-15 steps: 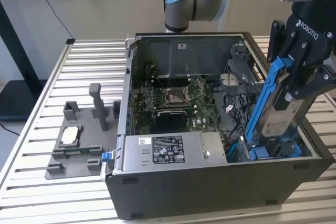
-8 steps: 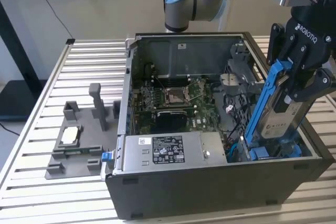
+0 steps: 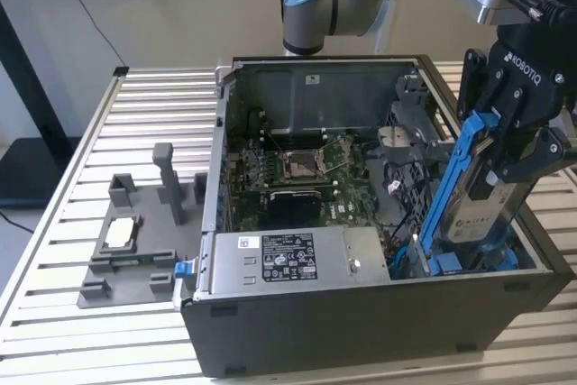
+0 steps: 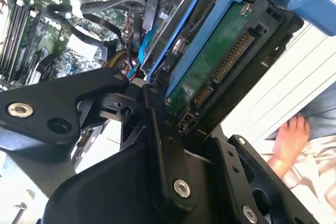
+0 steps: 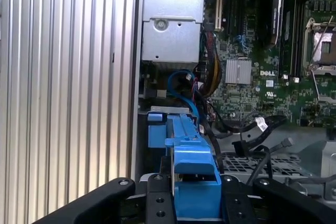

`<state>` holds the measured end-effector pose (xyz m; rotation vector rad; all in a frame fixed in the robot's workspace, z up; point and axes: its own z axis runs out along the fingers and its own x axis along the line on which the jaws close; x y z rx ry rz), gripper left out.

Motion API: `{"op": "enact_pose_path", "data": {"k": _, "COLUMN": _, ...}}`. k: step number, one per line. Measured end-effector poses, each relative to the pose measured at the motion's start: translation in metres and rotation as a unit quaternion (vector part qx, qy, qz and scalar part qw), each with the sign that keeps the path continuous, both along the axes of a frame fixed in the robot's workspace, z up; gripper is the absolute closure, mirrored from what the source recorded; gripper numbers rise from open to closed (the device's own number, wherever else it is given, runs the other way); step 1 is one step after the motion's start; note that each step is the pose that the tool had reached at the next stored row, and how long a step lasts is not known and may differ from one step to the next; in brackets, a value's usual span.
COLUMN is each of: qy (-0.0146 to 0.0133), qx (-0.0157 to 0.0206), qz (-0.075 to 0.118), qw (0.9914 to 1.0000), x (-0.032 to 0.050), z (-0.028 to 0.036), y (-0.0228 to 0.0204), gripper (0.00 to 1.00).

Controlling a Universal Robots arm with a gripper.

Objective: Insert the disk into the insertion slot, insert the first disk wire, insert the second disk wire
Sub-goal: 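Insert the disk into the insertion slot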

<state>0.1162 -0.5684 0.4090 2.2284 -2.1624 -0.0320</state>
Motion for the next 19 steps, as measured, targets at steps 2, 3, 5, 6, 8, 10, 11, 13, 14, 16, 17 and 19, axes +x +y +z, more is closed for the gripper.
{"op": "enact_pose_path", "data": {"k": 2, "qy": 0.0000, "qx": 0.0001, "qz": 0.000, "qw": 1.00000, "x": 0.0001, "z": -0.0026, "y": 0.0000, "gripper": 0.68}}
{"op": "enact_pose_path", "data": {"k": 3, "qy": 0.0000, "qx": 0.0001, "qz": -0.001, "qw": 1.00000, "x": 0.0002, "z": -0.0037, "y": 0.0000, "gripper": 0.68}}
{"op": "enact_pose_path", "data": {"k": 5, "qy": 0.0000, "qx": 0.0001, "qz": -0.001, "qw": 1.00000, "x": 0.0004, "z": -0.0065, "y": 0.0000, "gripper": 0.68}}
{"op": "enact_pose_path", "data": {"k": 6, "qy": 0.0000, "qx": 0.0000, "qz": -0.001, "qw": 1.00000, "x": 0.0004, "z": -0.0080, "y": 0.0000, "gripper": 0.68}}
{"op": "enact_pose_path", "data": {"k": 8, "qy": 0.0000, "qx": 0.0001, "qz": -0.002, "qw": 1.00000, "x": 0.0005, "z": -0.0115, "y": 0.0000, "gripper": 0.68}}
{"op": "enact_pose_path", "data": {"k": 10, "qy": 0.0000, "qx": 0.0001, "qz": -0.002, "qw": 1.00000, "x": 0.0005, "z": -0.0152, "y": 0.0000, "gripper": 0.68}}
{"op": "enact_pose_path", "data": {"k": 11, "qy": 0.0000, "qx": 0.0001, "qz": -0.002, "qw": 1.00000, "x": 0.0005, "z": -0.0170, "y": 0.0000, "gripper": 0.68}}
{"op": "enact_pose_path", "data": {"k": 13, "qy": 0.0000, "qx": 0.0001, "qz": -0.002, "qw": 1.00000, "x": 0.0005, "z": -0.0206, "y": 0.0000, "gripper": 0.68}}
{"op": "enact_pose_path", "data": {"k": 14, "qy": 0.0000, "qx": 0.0000, "qz": -0.002, "qw": 1.00000, "x": 0.0005, "z": -0.0224, "y": 0.0000, "gripper": 0.68}}
{"op": "enact_pose_path", "data": {"k": 16, "qy": 0.0000, "qx": 0.0001, "qz": -0.003, "qw": 1.00000, "x": 0.0005, "z": -0.0261, "y": 0.0000, "gripper": 0.68}}
{"op": "enact_pose_path", "data": {"k": 17, "qy": 0.0000, "qx": 0.0001, "qz": -0.003, "qw": 1.00000, "x": 0.0005, "z": -0.0278, "y": 0.0000, "gripper": 0.68}}
{"op": "enact_pose_path", "data": {"k": 19, "qy": 0.0000, "qx": -0.0001, "qz": -0.003, "qw": 1.00000, "x": 0.0005, "z": -0.0315, "y": 0.0000, "gripper": 0.68}}
